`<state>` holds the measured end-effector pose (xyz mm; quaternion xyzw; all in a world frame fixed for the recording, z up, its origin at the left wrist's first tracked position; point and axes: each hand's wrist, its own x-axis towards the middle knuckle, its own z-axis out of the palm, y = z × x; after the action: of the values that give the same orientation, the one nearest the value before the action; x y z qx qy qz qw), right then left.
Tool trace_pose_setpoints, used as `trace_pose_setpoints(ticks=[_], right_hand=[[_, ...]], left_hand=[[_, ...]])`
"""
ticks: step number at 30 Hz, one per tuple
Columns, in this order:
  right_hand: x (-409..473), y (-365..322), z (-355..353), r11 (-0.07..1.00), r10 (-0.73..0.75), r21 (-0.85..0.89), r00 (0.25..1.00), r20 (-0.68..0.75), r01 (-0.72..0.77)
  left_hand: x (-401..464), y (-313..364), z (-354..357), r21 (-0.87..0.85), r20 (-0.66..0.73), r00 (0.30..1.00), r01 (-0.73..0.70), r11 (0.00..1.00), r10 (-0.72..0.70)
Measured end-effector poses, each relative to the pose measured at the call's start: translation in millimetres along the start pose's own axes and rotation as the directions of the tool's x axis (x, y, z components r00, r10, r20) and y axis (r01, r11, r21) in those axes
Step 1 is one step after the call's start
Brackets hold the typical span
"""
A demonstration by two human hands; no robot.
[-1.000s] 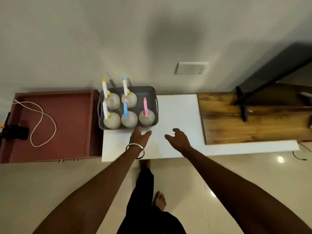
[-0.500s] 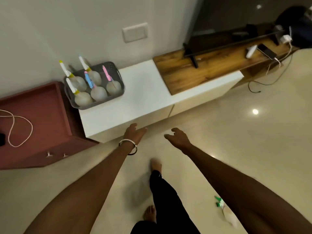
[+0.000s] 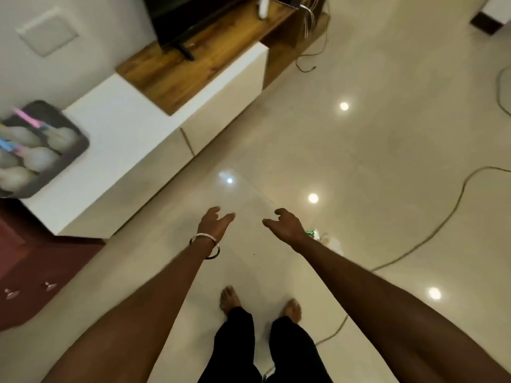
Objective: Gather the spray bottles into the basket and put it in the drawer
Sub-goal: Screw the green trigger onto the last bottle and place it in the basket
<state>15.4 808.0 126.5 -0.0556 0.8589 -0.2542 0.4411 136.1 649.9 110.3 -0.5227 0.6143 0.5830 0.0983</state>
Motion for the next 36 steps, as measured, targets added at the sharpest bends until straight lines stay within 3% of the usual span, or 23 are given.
trace_pose_setpoints(ticks=[12,19,26,36], right_hand=[[-3.5,247.2,-125.0,0.963,0.215,0.186,0.972,-0.095,-0.195],[49.9,328.6,-152.2,0.892,0.376,0.298,0.924,-0.073,-0.34],[171.9,391.9,-127.9,0.842,0.428,0.402,0.899,-0.094,-0.36],[330.3,509.3,-24.8,0.74,0.56,0.49,0.826,-0.07,-0.46]], left_hand=[[-17.2,-9.7,260.4,0.147,0.203,0.979,0.004,0.989,-0.035],[27.2,-21.0,371.2,0.2,0.303,0.946,0.053,0.978,-0.113],[145.2,-66.4,462.7,0.27,0.354,0.926,0.034,0.962,-0.133],[306.7,-170.0,574.7,0.236,0.312,0.94,0.062,0.97,-0.136]])
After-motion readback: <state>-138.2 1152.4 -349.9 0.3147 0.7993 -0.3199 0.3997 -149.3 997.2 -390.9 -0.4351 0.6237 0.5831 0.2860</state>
